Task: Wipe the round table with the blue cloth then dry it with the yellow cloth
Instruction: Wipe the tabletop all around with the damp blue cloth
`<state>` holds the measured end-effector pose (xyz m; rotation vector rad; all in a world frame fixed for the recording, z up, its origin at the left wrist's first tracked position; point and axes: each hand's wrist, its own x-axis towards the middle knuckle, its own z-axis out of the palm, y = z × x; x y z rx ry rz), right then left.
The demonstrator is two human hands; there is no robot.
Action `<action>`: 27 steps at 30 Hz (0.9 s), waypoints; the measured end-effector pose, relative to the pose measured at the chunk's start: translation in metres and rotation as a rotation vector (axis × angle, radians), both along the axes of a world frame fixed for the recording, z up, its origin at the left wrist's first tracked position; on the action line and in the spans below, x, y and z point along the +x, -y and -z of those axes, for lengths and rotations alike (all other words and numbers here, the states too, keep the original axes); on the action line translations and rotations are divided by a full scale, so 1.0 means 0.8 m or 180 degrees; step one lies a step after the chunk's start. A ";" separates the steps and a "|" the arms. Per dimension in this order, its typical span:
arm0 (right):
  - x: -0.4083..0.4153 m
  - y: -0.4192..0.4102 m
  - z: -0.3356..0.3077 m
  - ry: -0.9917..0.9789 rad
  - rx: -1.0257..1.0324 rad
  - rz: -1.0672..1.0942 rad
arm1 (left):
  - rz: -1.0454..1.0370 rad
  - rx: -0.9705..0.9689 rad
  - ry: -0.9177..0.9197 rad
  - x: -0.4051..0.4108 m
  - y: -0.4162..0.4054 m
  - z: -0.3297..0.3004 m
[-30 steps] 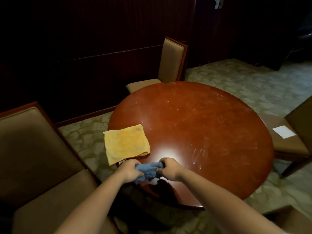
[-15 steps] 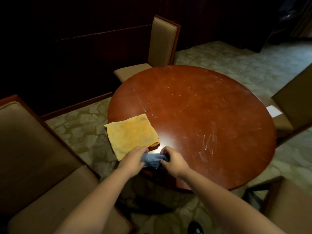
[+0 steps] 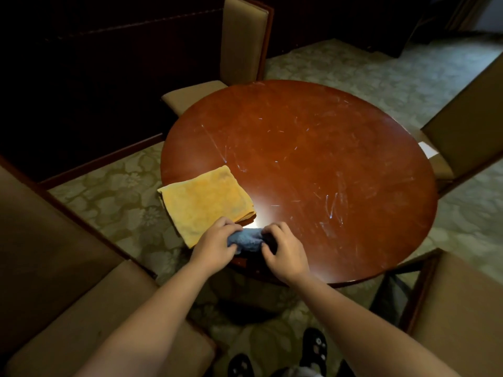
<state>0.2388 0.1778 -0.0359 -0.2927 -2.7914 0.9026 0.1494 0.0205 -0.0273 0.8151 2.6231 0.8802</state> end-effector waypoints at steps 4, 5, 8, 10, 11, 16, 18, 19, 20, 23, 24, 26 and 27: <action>0.001 -0.005 -0.001 -0.0043 0.0145 -0.0026 | 0.0055 0.0080 0.0148 -0.007 -0.006 -0.006; 0.001 -0.006 0.000 -0.0053 0.0174 -0.0043 | 0.0080 0.0036 0.0160 -0.009 -0.005 -0.007; 0.003 -0.008 0.005 0.0215 0.0303 -0.0249 | 0.0370 -0.0486 0.0099 -0.015 0.002 -0.006; 0.005 -0.007 0.013 0.0555 0.0544 -0.0451 | 0.0643 -0.1111 0.0003 -0.016 0.004 -0.003; 0.007 -0.005 0.018 0.0709 0.0683 -0.0491 | 0.0762 -0.1369 -0.0061 -0.014 0.004 0.000; 0.007 0.005 0.035 0.0775 0.0506 -0.0540 | 0.1177 -0.1876 -0.0701 -0.005 -0.001 0.015; 0.013 0.013 0.044 0.0829 0.0596 -0.0607 | 0.1367 -0.1889 -0.1009 -0.006 0.001 0.019; 0.020 0.016 0.049 0.0904 0.0816 -0.0740 | 0.1451 -0.1832 -0.1018 -0.005 0.001 0.021; 0.026 0.018 0.058 0.0894 0.0934 -0.0791 | 0.1522 -0.1763 -0.0974 -0.003 0.001 0.022; 0.037 0.014 0.062 0.1136 0.0895 -0.0871 | 0.1627 -0.1623 -0.0670 0.002 0.002 0.024; 0.036 0.009 0.060 0.1131 0.0946 -0.0891 | 0.1688 -0.1605 -0.0655 0.001 0.001 0.024; 0.023 -0.002 0.049 0.0927 0.0908 -0.0886 | 0.1745 -0.1703 -0.0673 -0.006 -0.004 0.023; 0.014 -0.008 0.048 0.0996 0.0970 -0.0897 | 0.1717 -0.1772 -0.0688 -0.010 -0.008 0.021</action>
